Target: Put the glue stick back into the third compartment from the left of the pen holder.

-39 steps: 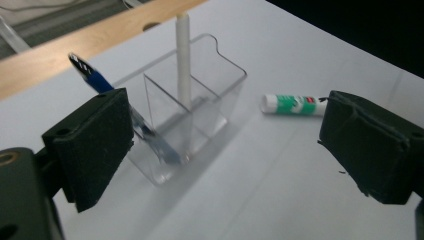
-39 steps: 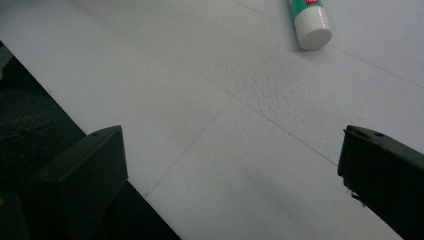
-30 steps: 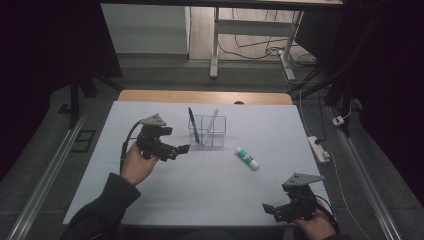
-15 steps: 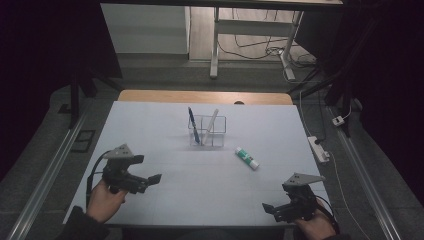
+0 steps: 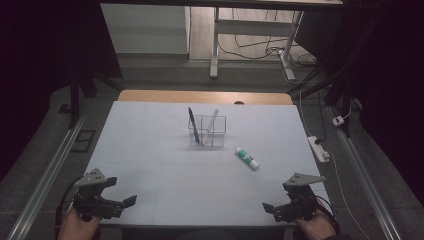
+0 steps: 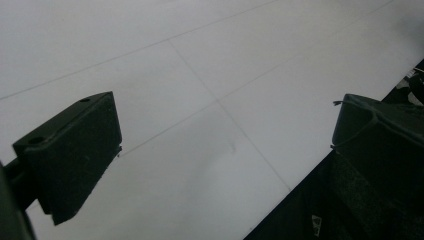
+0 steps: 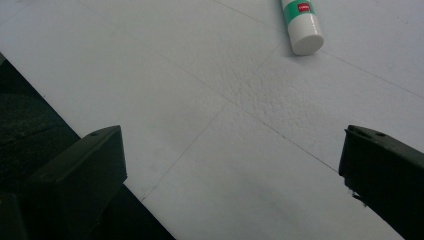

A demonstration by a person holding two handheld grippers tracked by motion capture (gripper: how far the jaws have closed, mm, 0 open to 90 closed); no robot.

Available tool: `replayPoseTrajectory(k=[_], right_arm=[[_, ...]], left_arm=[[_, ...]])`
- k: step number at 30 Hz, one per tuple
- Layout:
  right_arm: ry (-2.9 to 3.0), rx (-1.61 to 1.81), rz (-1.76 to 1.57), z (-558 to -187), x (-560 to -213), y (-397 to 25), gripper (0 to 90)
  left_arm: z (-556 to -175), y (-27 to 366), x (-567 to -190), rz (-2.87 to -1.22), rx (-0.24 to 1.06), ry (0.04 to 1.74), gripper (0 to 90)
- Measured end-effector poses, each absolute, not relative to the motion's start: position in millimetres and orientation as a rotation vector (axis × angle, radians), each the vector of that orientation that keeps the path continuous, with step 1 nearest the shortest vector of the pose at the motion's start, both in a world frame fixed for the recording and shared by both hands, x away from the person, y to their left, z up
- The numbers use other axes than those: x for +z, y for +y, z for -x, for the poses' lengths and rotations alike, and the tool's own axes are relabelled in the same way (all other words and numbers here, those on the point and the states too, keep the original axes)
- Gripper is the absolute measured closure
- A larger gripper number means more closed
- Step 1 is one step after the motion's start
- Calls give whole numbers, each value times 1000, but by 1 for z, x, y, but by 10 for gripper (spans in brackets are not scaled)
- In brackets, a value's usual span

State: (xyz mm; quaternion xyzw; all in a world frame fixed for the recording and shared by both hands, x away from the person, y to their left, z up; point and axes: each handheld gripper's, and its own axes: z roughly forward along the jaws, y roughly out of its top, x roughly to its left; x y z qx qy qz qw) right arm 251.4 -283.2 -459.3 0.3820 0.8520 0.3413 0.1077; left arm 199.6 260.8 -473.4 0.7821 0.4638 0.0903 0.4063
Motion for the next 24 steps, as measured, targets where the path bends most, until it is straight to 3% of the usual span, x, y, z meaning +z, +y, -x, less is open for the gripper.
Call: replayPoseTrajectory(k=[13,24], right_arm=[[2462,1023,-1070,-264,-453,-274,0],[2459,930,-1083,-302,-468,-267,0]], left_arm=[[-200,259,-475,-2005,228,1173,0],[-200,259,-475,-2009,222,1166,2]])
